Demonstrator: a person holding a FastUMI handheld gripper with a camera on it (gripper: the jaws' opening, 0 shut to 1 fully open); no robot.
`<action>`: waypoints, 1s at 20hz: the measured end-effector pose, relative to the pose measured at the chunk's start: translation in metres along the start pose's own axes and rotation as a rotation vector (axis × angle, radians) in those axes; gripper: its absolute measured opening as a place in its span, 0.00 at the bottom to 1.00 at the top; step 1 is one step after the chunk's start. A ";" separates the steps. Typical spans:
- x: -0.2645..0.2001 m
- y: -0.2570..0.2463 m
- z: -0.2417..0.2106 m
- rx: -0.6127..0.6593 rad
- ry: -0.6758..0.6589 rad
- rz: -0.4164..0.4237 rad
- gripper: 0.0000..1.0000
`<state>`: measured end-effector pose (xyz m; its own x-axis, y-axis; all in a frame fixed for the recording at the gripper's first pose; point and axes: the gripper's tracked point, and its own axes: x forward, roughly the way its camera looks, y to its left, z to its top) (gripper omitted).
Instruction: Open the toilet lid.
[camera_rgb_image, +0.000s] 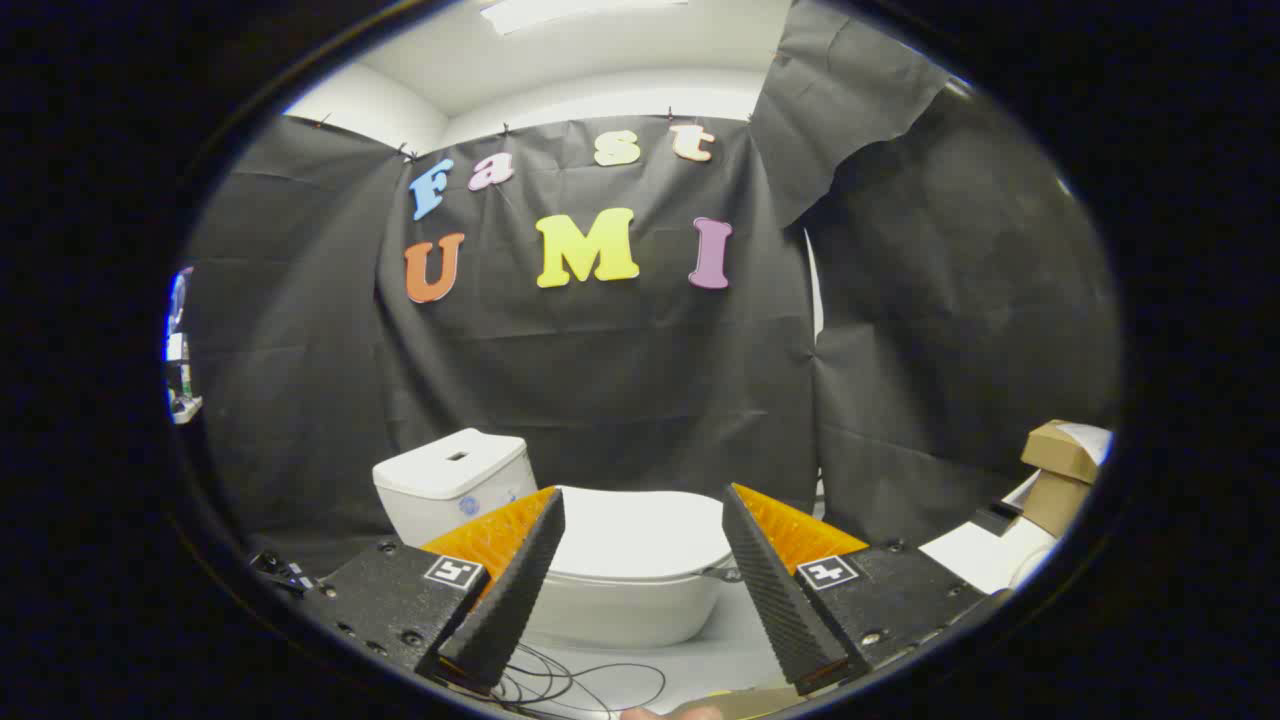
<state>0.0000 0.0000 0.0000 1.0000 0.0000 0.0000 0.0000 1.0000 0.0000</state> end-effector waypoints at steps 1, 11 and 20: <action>0.000 -0.004 0.001 0.005 -0.001 -0.004 0.99; -0.003 -0.025 -0.017 0.056 0.024 -0.030 0.99; -0.006 -0.025 -0.017 0.031 0.030 -0.035 0.99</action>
<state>-0.0061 -0.0245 -0.0169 0.9989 -0.0350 -0.0303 0.0359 0.9989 0.0304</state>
